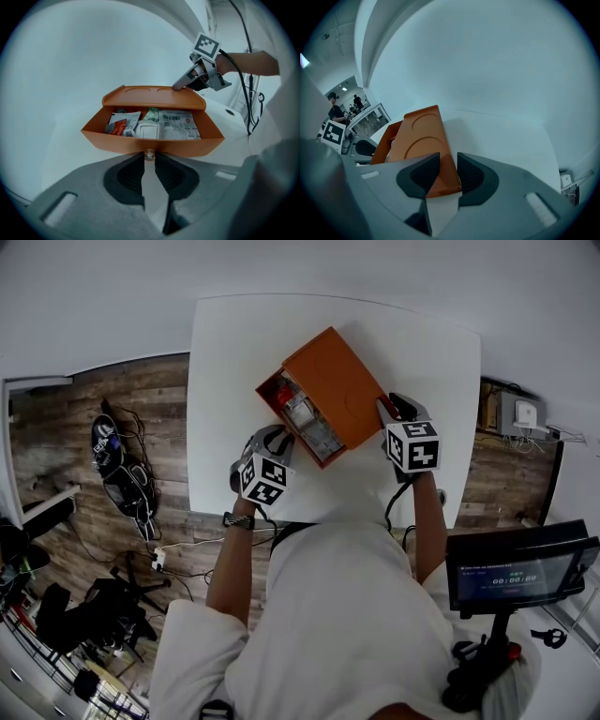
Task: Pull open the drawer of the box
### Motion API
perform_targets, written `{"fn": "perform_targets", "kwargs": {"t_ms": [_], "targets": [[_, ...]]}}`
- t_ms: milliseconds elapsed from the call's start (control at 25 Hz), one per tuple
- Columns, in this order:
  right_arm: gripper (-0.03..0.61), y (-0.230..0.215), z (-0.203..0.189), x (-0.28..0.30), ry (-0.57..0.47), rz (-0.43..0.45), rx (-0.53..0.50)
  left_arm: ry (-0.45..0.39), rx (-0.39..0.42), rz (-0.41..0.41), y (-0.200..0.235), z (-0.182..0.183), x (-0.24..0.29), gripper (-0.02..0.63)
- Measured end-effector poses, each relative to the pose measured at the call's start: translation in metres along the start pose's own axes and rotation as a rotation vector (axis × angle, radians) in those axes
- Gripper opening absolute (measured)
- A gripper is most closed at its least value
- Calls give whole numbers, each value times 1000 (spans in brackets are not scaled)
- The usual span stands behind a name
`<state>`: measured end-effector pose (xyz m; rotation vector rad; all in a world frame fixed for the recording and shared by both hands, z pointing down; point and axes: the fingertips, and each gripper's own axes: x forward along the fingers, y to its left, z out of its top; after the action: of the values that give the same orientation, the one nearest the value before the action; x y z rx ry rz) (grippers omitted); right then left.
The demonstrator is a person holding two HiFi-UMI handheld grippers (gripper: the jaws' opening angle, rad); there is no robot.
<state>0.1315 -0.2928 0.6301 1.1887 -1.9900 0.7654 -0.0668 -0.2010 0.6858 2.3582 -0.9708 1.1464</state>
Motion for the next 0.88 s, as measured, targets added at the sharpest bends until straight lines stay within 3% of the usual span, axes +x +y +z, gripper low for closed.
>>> {"fn": "perform_targets", "kwargs": {"t_ms": [880], "targets": [[140,-4,1,4,-15,-8,24,22,-3,16,3,-17,-7,75]]}}
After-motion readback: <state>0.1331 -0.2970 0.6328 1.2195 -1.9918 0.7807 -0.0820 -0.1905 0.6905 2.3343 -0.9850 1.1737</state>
